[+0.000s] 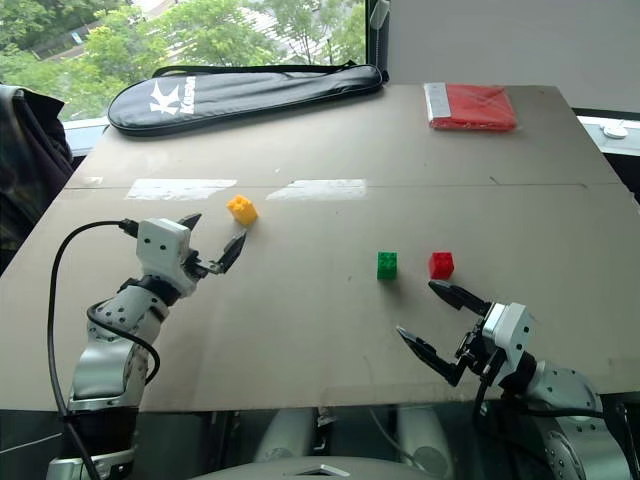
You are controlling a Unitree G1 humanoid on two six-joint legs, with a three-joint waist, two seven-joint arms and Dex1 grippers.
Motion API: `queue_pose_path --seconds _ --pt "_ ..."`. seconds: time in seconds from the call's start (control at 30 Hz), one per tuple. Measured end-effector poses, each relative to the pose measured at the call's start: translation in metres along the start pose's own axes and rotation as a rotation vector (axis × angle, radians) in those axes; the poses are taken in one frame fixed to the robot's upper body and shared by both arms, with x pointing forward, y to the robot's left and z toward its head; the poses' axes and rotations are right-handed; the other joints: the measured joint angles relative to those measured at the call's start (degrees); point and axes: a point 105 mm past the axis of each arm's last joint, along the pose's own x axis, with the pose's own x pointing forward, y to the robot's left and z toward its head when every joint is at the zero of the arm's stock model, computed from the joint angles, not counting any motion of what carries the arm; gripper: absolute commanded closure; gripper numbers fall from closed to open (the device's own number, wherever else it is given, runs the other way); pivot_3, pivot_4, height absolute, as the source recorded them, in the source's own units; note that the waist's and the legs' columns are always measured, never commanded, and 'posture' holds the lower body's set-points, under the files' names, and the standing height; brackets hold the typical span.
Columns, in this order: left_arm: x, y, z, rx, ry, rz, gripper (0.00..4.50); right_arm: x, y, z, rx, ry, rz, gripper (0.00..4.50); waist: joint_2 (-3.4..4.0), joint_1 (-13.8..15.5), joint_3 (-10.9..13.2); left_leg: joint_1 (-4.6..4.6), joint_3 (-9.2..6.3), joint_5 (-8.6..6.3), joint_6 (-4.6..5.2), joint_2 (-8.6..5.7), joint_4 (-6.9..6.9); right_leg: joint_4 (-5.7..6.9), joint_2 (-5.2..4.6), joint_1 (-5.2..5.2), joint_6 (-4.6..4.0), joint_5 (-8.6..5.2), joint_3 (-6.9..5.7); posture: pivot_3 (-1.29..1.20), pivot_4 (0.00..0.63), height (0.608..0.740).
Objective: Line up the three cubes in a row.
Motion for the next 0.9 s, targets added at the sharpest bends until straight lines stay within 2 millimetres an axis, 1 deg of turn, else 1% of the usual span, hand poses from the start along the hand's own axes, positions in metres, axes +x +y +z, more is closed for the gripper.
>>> queue_pose_path --seconds 0.07,0.13,0.23,0.3,0.33,0.57,0.73,0.77,0.8,0.83,0.9 --pt "0.014 0.006 -0.007 -0.024 0.019 0.009 0.00 0.001 0.000 0.001 0.000 -0.015 -0.012 0.13 -0.04 0.33 0.00 -0.01 -0.03 0.00 0.00 0.00 0.00 0.01 0.01 -0.01 0.00 0.00 -0.04 0.00 0.150 0.708" --pt "0.024 0.012 -0.007 -0.031 0.019 0.009 0.00 0.003 -0.001 0.001 0.003 -0.027 -0.026 0.13 -0.06 0.60 -0.01 -0.03 -0.05 0.00 0.00 0.00 0.00 0.00 0.02 -0.01 0.01 0.01 -0.06 0.00 0.150 0.708" --pt "0.035 0.008 -0.007 -0.023 0.020 -0.051 0.00 0.004 -0.001 0.001 0.001 -0.043 -0.049 0.13 -0.04 0.66 -0.01 -0.03 0.00 0.00 -0.01 0.00 0.00 -0.01 0.01 -0.01 0.00 0.01 -0.03 0.00 0.150 0.708" --pt "0.043 0.003 -0.022 -0.056 0.071 -0.105 0.00 0.007 -0.001 0.004 -0.018 -0.064 -0.059 0.13 -0.05 0.67 -0.01 -0.05 0.02 0.00 -0.01 0.00 0.00 -0.02 0.01 -0.02 0.01 0.01 -0.02 0.00 0.150 0.708" --pt "0.044 0.003 -0.023 -0.062 0.072 -0.109 0.00 0.008 -0.001 0.004 -0.018 -0.067 -0.059 0.13 -0.05 0.68 -0.01 -0.06 0.00 0.00 -0.01 0.00 0.00 -0.02 0.01 -0.02 0.01 0.01 -0.03 0.00 0.150 0.708" --pt "0.068 0.004 -0.021 -0.095 0.048 -0.103 0.00 0.016 0.006 0.006 -0.012 -0.112 -0.053 0.13 -0.06 0.96 -0.07 0.00 -0.04 0.01 0.00 -0.01 0.06 0.03 0.01 0.07 0.01 0.02 -0.06 0.00 0.150 0.708" --pt "0.076 0.006 -0.021 -0.103 0.041 -0.099 0.00 0.017 0.005 0.009 -0.033 -0.128 -0.055 0.13 -0.06 0.89 -0.09 0.02 -0.05 0.01 0.00 -0.01 0.06 0.04 0.01 0.08 0.02 0.02 -0.07 0.00 0.150 0.708" --pt "0.077 0.006 -0.021 -0.100 0.042 -0.099 0.55 0.018 0.005 0.009 -0.038 -0.133 -0.055 0.00 -0.06 0.89 -0.09 0.02 -0.05 0.00 0.00 -0.01 0.06 0.05 0.01 0.08 0.02 0.02 -0.07 0.00 0.150 0.708" --pt "0.078 0.006 -0.021 -0.097 0.043 -0.101 0.64 0.019 0.005 0.010 -0.041 -0.138 -0.055 0.00 -0.06 0.90 -0.10 0.02 -0.06 0.01 0.00 -0.01 0.06 0.06 0.01 0.08 0.01 0.02 -0.08 0.00 0.150 0.708" --pt "0.078 0.006 -0.022 -0.094 0.044 -0.104 1.04 0.020 0.006 0.010 -0.041 -0.139 -0.053 0.00 -0.04 0.89 -0.12 0.04 -0.05 0.01 0.00 -0.01 0.06 0.07 0.01 0.08 0.02 0.02 -0.07 0.00 0.150 0.708" --pt "0.078 0.007 -0.022 -0.087 0.046 -0.107 2.01 0.020 0.007 0.010 -0.040 -0.140 -0.052 0.00 -0.03 0.86 -0.14 0.05 -0.04 0.01 0.00 -0.01 0.06 0.08 0.01 0.09 0.01 0.02 -0.07 0.00 0.150 0.708"
